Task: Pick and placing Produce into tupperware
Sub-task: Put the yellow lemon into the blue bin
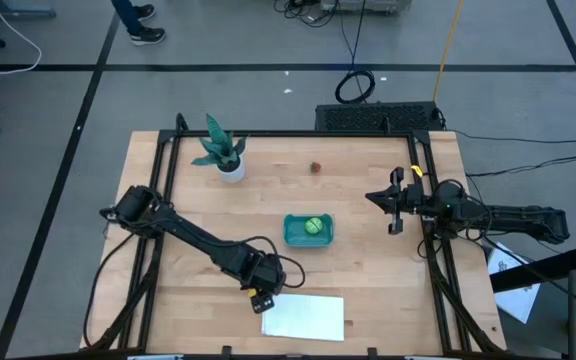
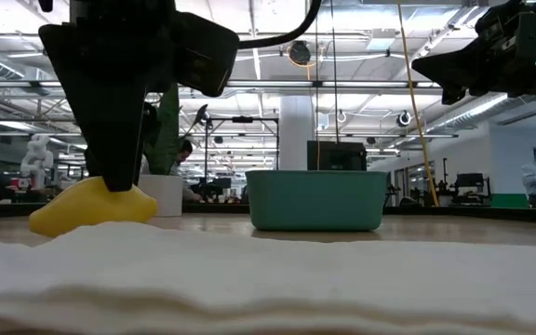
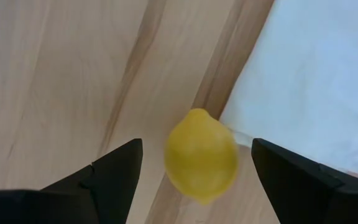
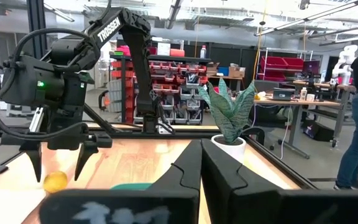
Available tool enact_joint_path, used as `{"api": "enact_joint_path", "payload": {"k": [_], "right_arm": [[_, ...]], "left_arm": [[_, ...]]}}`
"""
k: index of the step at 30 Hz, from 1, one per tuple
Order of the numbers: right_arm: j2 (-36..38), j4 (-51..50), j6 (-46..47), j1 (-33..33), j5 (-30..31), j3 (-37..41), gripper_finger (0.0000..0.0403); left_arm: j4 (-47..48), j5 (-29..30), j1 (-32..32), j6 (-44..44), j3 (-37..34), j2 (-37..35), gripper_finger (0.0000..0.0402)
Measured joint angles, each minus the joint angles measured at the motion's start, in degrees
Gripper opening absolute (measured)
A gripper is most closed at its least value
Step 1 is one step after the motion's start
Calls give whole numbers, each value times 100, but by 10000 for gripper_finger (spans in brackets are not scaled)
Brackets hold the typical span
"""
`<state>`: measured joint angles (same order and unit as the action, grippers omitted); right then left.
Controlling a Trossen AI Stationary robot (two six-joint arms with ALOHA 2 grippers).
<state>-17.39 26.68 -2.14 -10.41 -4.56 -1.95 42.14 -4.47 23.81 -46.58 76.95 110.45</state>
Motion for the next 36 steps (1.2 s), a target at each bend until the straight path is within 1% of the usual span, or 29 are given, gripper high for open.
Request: {"api": "enact_joint_path", "payload": {"k": [3, 13, 23, 27, 36], "right_arm": [[0, 0, 1, 0, 0, 0, 0], [0, -2, 3, 0, 0, 1, 0], [0, 2, 3, 0, 0, 1, 0], [0, 0, 3, 0, 0, -1, 0], [0, 0, 62, 0, 0, -1, 0]], "left_arm": [[-15, 1, 0, 62, -12, 0, 310], [-212, 0, -13, 59, -429, -2, 310], [-296, 0, -22, 334, -437, -2, 308], [-294, 0, -45, 435, -437, -2, 281], [-296, -42, -133, 489, -437, -4, 180]]}}
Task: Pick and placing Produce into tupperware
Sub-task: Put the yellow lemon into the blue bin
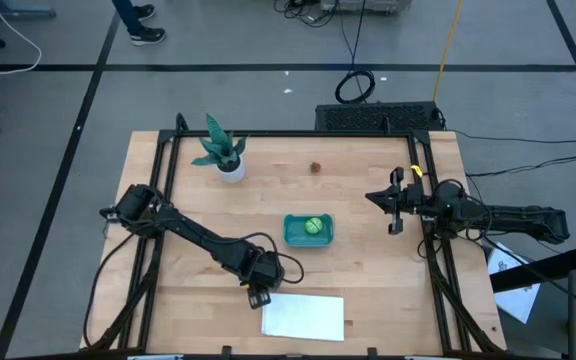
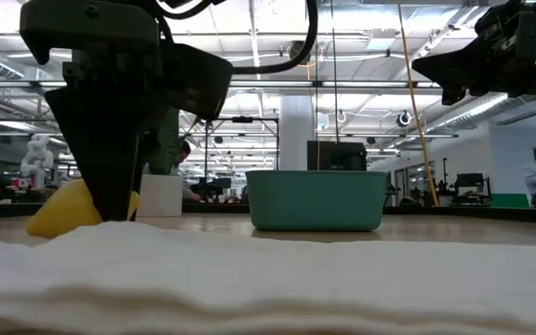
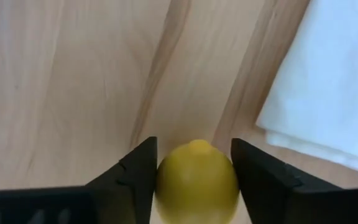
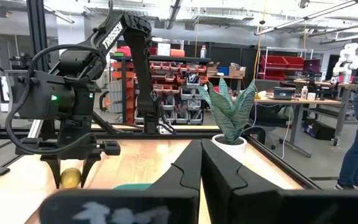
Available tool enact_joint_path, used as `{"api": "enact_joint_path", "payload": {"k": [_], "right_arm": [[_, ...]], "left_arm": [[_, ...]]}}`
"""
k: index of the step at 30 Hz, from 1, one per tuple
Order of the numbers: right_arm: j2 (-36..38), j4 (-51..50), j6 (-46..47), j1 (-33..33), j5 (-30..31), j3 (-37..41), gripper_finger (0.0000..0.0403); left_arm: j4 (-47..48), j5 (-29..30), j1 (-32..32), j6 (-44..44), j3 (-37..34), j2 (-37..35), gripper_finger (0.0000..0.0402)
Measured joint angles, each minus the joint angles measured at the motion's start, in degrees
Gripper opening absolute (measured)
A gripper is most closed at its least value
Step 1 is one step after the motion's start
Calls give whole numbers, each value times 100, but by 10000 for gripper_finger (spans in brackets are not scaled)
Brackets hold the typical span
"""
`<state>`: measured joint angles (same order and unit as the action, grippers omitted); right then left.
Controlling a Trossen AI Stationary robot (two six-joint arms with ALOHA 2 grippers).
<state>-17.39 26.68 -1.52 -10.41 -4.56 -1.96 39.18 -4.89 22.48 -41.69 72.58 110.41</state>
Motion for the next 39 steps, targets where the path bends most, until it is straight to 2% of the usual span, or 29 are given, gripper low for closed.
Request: {"api": "enact_joint_path", "payload": {"k": [4, 11, 18, 26, 30, 39], "right_arm": [[0, 0, 0, 0, 0, 2, 0], [0, 0, 0, 0, 0, 1, 0], [0, 0, 0, 0, 0, 1, 0], [0, 0, 0, 0, 0, 1, 0], [0, 0, 2, 0, 0, 0, 0], [0, 0, 2, 0, -2, 0, 0]], "left_arm": [[0, -68, 4, 2, 0, 0, 160], [7, -76, -3, 4, 0, 0, 154], [4, -258, -11, 119, 0, 0, 116], [-39, -80, -28, 311, 0, 0, 117], [-42, -63, -35, 327, 0, 0, 154], [-44, -63, -33, 345, 0, -13, 295]]}}
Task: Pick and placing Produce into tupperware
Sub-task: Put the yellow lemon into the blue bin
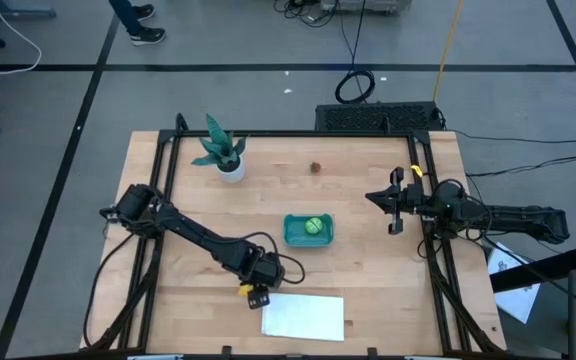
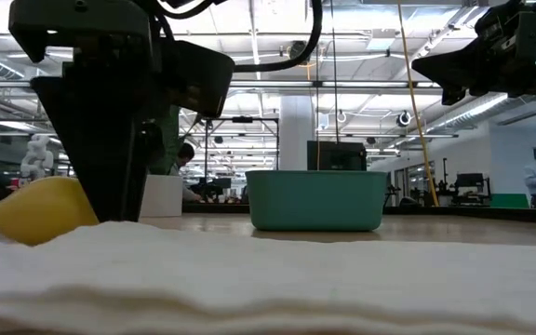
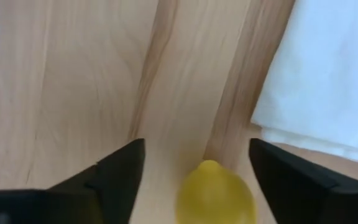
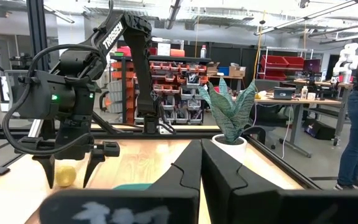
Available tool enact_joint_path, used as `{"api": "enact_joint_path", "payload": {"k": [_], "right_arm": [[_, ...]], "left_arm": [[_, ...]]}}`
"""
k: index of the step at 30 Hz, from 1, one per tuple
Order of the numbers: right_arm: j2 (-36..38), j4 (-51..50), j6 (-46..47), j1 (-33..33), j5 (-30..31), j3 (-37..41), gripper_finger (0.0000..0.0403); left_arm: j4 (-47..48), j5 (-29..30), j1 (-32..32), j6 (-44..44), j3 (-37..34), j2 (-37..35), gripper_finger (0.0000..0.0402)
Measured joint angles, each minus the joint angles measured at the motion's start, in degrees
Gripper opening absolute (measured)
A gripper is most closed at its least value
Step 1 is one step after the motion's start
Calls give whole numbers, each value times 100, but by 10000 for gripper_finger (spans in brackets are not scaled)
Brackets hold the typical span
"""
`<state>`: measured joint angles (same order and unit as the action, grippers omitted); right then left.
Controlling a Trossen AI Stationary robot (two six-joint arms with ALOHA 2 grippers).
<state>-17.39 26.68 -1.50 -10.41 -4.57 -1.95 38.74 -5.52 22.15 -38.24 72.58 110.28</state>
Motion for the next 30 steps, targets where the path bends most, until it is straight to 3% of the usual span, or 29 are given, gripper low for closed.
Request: {"api": "enact_joint_path", "payload": {"k": [5, 9, 30], "right_arm": [[0, 0, 0, 1, 2, 0, 0], [0, 0, -1, 0, 2, 0, 0], [-2, -35, -2, 0, 0, 1, 0]], "left_arm": [[4, -122, 0, -176, 0, -15, 355], [7, -301, 0, -375, 0, -14, 374], [93, -892, 201, -580, 0, -13, 347]]}}
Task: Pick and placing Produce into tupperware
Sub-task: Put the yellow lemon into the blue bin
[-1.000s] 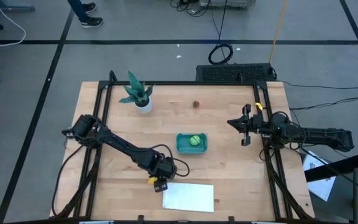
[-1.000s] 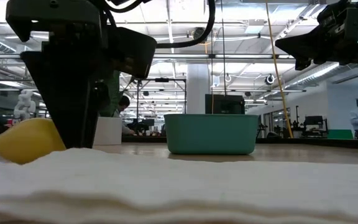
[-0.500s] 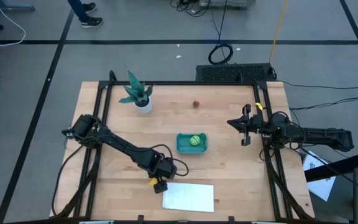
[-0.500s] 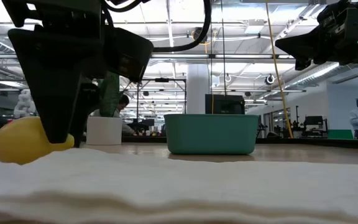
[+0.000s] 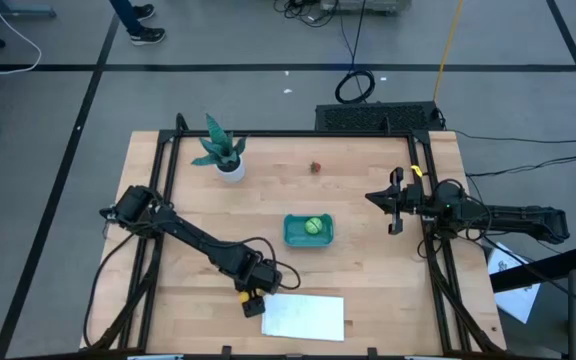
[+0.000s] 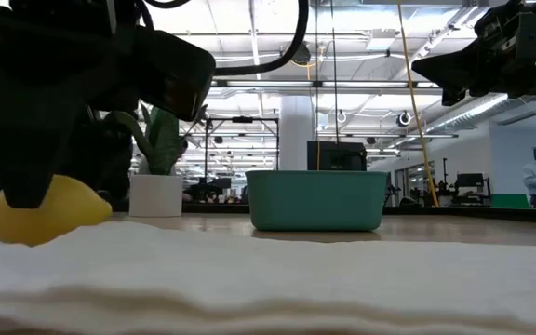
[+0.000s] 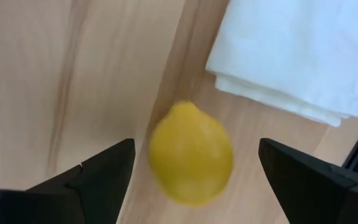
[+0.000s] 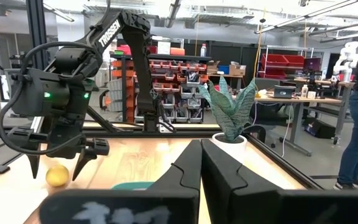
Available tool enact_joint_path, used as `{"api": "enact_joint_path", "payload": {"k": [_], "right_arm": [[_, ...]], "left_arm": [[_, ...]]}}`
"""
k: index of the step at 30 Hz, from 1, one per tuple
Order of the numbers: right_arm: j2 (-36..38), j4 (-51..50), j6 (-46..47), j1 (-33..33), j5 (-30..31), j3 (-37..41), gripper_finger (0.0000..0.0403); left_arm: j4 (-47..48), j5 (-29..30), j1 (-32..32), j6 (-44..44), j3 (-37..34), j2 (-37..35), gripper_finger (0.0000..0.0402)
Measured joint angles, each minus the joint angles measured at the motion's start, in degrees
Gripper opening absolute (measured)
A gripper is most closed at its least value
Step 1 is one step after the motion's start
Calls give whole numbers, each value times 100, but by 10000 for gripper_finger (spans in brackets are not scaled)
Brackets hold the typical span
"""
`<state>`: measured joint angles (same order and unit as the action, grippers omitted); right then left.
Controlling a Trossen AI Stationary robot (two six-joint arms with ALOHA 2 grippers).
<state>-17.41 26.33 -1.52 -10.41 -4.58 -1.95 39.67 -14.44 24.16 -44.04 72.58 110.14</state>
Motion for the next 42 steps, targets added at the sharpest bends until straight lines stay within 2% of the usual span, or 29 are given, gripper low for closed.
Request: {"api": "enact_joint_path", "payload": {"k": [10, 20, 42], "right_arm": [[0, 0, 0, 0, 2, -1, 0], [1, 0, 0, 0, 2, -1, 0], [2, -2, -7, 0, 2, 1, 0]], "left_arm": [[6, 360, 31, 81, 2, 0, 347], [100, 442, 31, 116, 2, 0, 347], [323, 614, 75, -1117, 2, 0, 346]]}}
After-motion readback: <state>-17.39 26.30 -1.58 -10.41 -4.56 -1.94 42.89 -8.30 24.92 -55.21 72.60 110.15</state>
